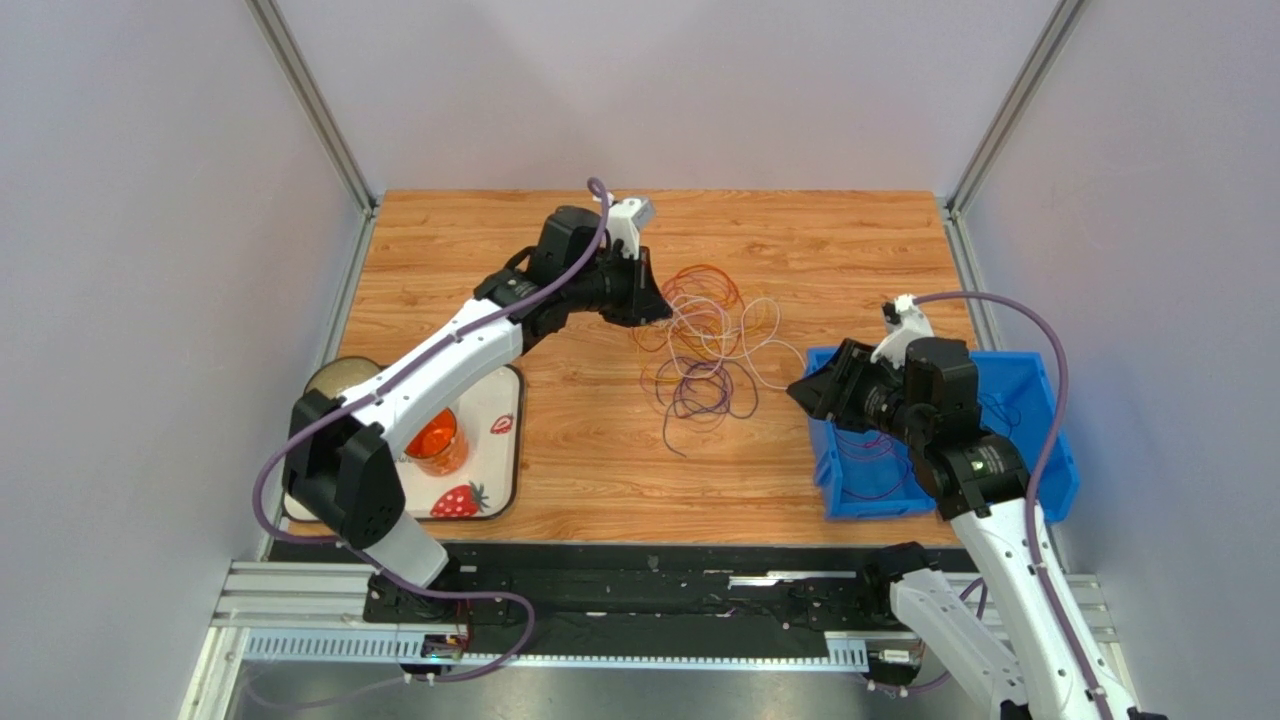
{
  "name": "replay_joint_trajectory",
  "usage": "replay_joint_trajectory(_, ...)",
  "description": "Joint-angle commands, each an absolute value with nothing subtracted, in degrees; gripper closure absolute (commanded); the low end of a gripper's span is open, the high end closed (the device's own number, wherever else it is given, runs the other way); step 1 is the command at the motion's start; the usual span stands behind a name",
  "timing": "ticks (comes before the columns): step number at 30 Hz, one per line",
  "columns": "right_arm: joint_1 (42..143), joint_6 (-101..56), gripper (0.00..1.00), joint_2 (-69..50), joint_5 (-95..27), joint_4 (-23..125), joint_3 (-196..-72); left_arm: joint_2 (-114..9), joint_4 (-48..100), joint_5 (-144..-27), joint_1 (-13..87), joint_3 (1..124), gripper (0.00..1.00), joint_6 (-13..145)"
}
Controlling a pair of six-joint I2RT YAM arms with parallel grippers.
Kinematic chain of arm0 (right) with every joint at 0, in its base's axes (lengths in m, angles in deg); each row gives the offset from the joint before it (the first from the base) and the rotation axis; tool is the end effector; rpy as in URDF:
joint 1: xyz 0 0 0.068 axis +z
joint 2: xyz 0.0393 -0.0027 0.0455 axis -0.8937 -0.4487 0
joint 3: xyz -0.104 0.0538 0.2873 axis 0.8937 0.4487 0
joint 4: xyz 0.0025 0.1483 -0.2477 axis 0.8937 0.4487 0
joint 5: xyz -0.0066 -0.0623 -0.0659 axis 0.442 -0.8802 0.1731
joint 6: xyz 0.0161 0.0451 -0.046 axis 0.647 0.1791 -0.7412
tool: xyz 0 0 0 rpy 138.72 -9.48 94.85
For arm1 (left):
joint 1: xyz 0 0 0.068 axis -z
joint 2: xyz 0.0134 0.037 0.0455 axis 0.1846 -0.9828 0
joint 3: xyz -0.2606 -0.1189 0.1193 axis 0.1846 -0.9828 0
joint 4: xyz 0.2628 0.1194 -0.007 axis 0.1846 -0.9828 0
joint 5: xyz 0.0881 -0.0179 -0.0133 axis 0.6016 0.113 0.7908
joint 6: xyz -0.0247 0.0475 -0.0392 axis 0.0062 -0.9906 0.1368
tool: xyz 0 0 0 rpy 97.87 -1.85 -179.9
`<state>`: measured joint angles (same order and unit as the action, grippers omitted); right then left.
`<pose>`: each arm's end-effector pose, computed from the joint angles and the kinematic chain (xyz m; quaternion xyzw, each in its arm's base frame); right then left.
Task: Untangle the cables
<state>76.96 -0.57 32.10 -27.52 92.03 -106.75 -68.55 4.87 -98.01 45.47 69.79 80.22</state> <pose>0.1465 0.0483 0.3380 0.0575 0.8734 0.2676 0.4028 0.3296 -0.2521 0.3504 0.1589 0.8483 -0.3777 0.3353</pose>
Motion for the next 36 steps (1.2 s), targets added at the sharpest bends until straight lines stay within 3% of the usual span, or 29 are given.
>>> replay_joint_trajectory(1,78.6,2.2,0.52,29.7,-20.9,78.7,-103.4,-61.2,5.4,-95.5,45.3,72.1,1.00,78.2)
replay_joint_trajectory(9,90.0,-0.6,0.51,18.5,-31.8,76.9,-107.8,-58.4,2.2,-93.4,45.4,70.8,1.00,76.2)
replay_joint_trajectory(20,92.4,-3.0,0.44,7.8,-36.0,72.2,-113.6,-52.3,2.2,-91.1,45.2,62.5,1.00,75.2)
replay_joint_trajectory(36,97.2,-4.4,0.47,-6.6,-38.7,67.3,-120.4,-51.9,3.4,-92.2,45.3,61.5,1.00,75.8)
